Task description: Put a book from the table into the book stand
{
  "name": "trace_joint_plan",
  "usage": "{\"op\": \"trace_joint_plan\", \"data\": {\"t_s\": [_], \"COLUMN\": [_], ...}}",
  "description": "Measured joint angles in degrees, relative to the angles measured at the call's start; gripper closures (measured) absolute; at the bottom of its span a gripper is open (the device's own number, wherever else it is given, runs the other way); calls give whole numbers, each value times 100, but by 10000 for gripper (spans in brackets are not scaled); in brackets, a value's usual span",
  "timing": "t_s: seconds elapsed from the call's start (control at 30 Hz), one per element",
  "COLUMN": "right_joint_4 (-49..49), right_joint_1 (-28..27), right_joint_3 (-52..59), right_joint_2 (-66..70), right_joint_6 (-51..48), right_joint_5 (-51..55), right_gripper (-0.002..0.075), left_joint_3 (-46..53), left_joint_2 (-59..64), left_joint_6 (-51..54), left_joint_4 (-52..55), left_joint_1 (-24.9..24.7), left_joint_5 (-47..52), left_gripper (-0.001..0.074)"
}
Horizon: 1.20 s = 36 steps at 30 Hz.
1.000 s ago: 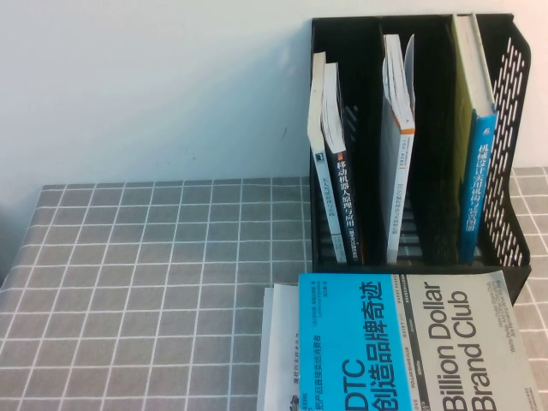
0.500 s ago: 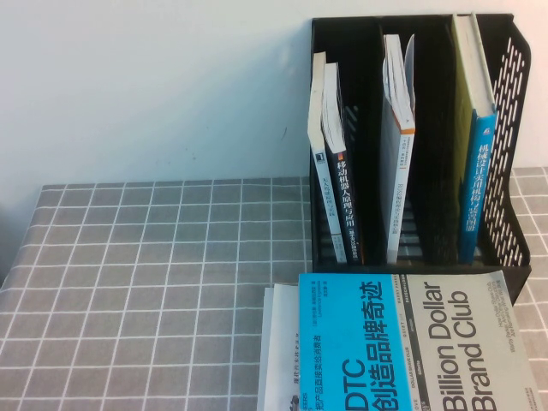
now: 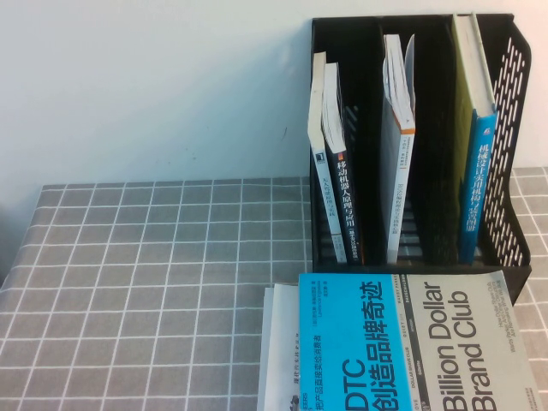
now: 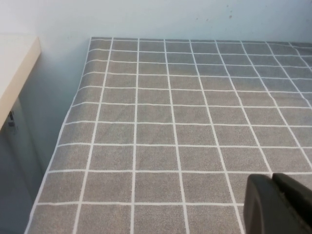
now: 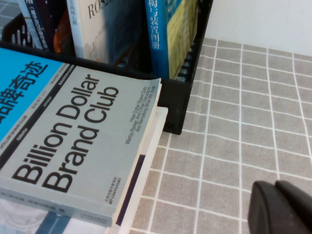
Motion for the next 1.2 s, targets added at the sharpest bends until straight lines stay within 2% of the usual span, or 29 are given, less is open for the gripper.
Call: {"op": "trace_joint_plan", "data": {"t_s": [1.2], "right_joint_4": [0], "right_joint_1": [0], "right_joint_3": [0], "right_joint_2": [0], "right_joint_6": [0], "right_joint_5": [0], "right_gripper": [729], "left_joint_3": [0], "left_joint_2": [0], "left_joint_6": [-78], "left_joint_4": [-21], "left_joint_1": [0], "left_joint_5": [24], "left_gripper": [738]}}
